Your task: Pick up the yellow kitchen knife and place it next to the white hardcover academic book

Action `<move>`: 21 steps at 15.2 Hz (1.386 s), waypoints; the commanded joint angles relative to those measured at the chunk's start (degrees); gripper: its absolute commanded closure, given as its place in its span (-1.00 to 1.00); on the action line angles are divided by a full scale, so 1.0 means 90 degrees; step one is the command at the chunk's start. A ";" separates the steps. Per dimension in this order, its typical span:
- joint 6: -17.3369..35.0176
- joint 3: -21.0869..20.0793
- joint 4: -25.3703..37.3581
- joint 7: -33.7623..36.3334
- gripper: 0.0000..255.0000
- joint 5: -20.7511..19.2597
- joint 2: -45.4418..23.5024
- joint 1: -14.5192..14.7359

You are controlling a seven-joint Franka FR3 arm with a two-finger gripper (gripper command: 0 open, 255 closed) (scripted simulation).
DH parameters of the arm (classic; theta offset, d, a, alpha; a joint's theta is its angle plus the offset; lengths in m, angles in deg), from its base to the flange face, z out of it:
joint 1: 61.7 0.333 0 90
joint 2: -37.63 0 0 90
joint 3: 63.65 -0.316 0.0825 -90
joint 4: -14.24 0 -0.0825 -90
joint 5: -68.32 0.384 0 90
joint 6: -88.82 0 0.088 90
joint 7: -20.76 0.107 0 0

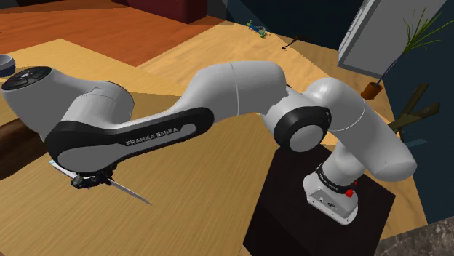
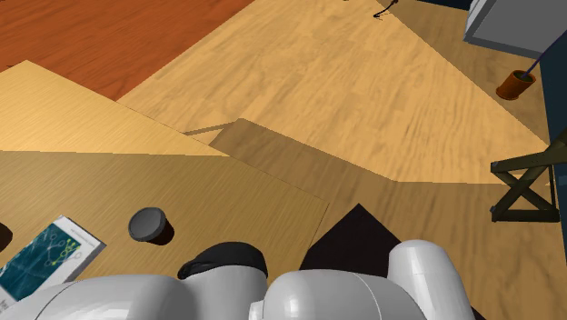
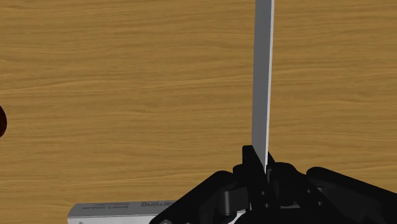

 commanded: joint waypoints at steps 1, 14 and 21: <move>0.0118 0.0008 -0.0034 0.0018 1.00 -0.0010 -0.0080 0.0009; 0.0991 0.0034 -0.0700 0.0072 1.00 -0.0057 -0.0300 -0.0058; 0.0988 0.0034 -0.0695 0.0072 1.00 -0.0058 -0.0303 -0.0057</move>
